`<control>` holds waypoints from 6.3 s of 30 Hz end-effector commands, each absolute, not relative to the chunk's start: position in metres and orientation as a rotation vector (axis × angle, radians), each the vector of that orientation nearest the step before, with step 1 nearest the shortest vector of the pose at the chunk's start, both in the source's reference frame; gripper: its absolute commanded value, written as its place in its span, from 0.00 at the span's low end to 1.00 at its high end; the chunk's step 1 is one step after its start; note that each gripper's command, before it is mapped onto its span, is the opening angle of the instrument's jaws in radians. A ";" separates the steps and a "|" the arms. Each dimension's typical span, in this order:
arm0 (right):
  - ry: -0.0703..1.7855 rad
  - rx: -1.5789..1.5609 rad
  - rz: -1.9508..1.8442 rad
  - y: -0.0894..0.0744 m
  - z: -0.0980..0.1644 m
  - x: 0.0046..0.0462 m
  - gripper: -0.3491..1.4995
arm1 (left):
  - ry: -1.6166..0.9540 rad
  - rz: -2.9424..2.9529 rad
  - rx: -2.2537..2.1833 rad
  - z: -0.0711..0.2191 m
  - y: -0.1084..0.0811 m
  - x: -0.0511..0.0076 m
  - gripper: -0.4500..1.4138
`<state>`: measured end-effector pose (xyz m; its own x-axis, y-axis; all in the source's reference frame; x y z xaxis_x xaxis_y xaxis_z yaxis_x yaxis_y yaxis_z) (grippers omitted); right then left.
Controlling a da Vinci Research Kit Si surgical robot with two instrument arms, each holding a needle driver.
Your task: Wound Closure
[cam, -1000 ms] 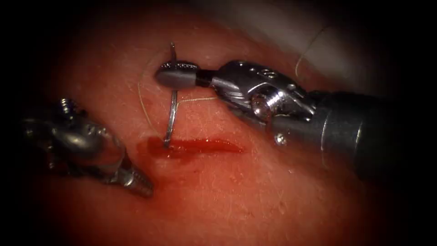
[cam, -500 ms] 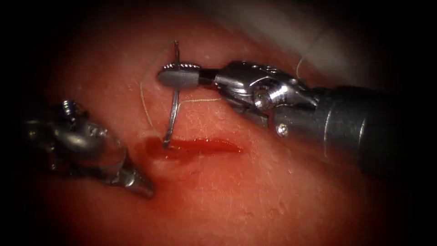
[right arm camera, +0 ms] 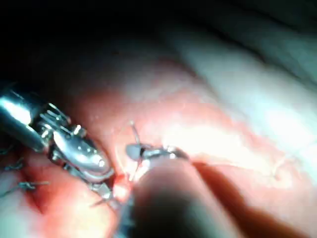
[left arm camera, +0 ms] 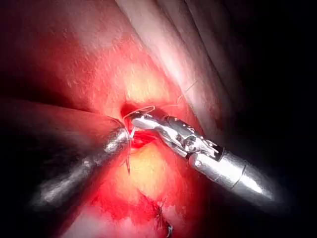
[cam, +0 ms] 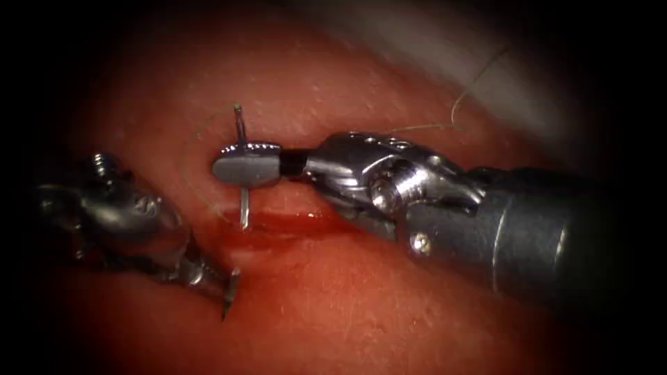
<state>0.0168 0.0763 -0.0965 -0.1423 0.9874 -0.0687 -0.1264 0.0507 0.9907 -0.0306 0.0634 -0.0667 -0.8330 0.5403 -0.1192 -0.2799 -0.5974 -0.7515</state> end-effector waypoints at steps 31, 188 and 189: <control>1.276 0.638 1.238 0.080 -0.093 0.0106 0.89 | -0.546 2.714 -1.448 -0.069 0.063 -0.0308 0.52; 1.157 0.537 0.745 0.074 -0.096 0.0151 0.00 | -0.519 2.294 -1.823 -0.088 0.070 -0.0266 0.05; 1.155 0.544 0.741 0.074 -0.096 0.0151 0.00 | -0.517 2.291 -1.826 -0.088 0.070 -0.0266 0.05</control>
<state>0.0144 0.0741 -0.0964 0.2176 0.7626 -0.6092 -0.2413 0.6468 0.7235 -0.0262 0.0703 -0.0888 -0.2378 0.3383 -0.9105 0.0862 -0.9263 -0.3667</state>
